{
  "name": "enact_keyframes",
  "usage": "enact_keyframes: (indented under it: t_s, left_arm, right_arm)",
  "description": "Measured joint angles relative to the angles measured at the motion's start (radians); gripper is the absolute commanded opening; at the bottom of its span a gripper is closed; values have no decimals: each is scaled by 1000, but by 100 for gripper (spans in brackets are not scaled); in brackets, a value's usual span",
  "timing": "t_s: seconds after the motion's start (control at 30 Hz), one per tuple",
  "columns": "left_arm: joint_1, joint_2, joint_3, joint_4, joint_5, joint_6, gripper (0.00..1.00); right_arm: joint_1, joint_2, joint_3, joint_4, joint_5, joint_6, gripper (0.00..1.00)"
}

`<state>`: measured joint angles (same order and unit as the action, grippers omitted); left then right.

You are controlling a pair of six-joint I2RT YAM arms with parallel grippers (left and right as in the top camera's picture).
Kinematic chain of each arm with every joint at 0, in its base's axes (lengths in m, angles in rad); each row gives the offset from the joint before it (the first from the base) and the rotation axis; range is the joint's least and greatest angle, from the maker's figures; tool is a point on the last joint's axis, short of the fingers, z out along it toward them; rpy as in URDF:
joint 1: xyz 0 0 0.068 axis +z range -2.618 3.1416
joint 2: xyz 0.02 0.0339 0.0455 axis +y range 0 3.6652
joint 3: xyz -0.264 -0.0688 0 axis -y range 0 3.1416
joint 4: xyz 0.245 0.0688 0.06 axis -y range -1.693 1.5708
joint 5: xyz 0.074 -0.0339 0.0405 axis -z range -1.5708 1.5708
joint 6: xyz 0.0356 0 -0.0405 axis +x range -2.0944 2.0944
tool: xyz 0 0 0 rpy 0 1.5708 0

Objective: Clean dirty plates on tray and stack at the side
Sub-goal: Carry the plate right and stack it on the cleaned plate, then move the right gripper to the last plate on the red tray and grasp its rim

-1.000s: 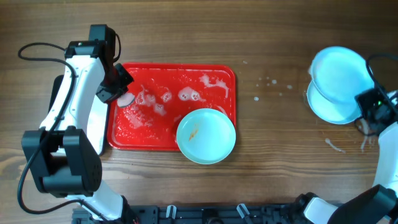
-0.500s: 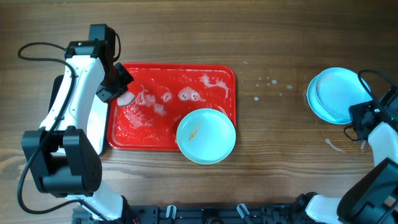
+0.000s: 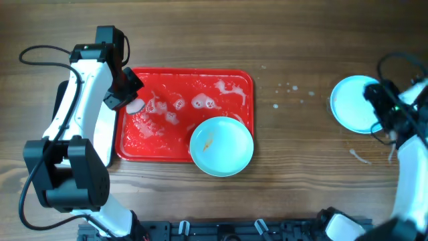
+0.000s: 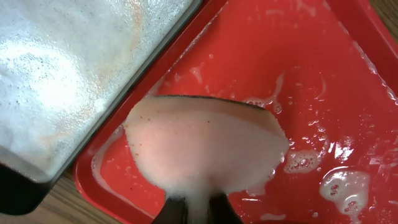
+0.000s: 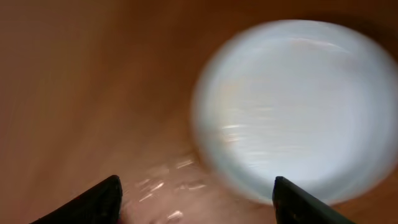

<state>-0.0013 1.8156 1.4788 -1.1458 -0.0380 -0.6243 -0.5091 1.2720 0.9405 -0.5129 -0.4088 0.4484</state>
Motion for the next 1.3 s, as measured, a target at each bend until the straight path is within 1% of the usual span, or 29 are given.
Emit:
enact_keyframes:
  t_s: [0.03, 0.07, 0.13, 0.17, 0.23, 0.37, 0.47, 0.53, 0.67, 0.87, 0.97, 1.03, 1.13, 1.3]
  left_arm:
    - [0, 0, 0, 2, 0, 0, 4]
    - [0, 0, 0, 3, 0, 0, 4]
    - [0, 0, 0, 3, 0, 0, 4]
    - [0, 0, 0, 3, 0, 0, 4]
    - [0, 0, 0, 3, 0, 0, 4]
    - [0, 0, 0, 7, 0, 0, 4]
    - [0, 0, 0, 6, 0, 0, 4]
    - [0, 0, 0, 7, 0, 0, 4]
    - [0, 0, 0, 6, 0, 0, 4]
    - [0, 0, 0, 6, 0, 0, 4]
    - [0, 0, 0, 6, 0, 0, 4]
    - [0, 0, 0, 6, 0, 0, 4]
    - [0, 0, 0, 6, 0, 0, 4]
    - [0, 0, 0, 6, 0, 0, 4]
  right_arm:
    - [59, -42, 6, -23, -24, -13, 57]
    - [126, -75, 9, -54, -37, -25, 55]
    - [293, -108, 11, -132, -35, -36, 48]
    - [381, -109, 11, -165, -21, -25, 48]
    - [564, -93, 10, -241, 29, 26, 36]
    - [814, -8, 10, -298, 66, 156, 33]
    - [911, 66, 11, -330, 82, 223, 28]
    - [988, 142, 10, -372, 108, 277, 28]
    - [1055, 214, 10, -403, 150, 332, 29]
    - [1118, 274, 10, -407, 171, 362, 29]
    - [1124, 292, 10, -401, 185, 371, 29]
    - [1124, 301, 10, -365, 193, 375, 29]
    - [1124, 314, 1, -315, 197, 378, 25]
    - [1124, 318, -5, -306, 201, 381, 26]
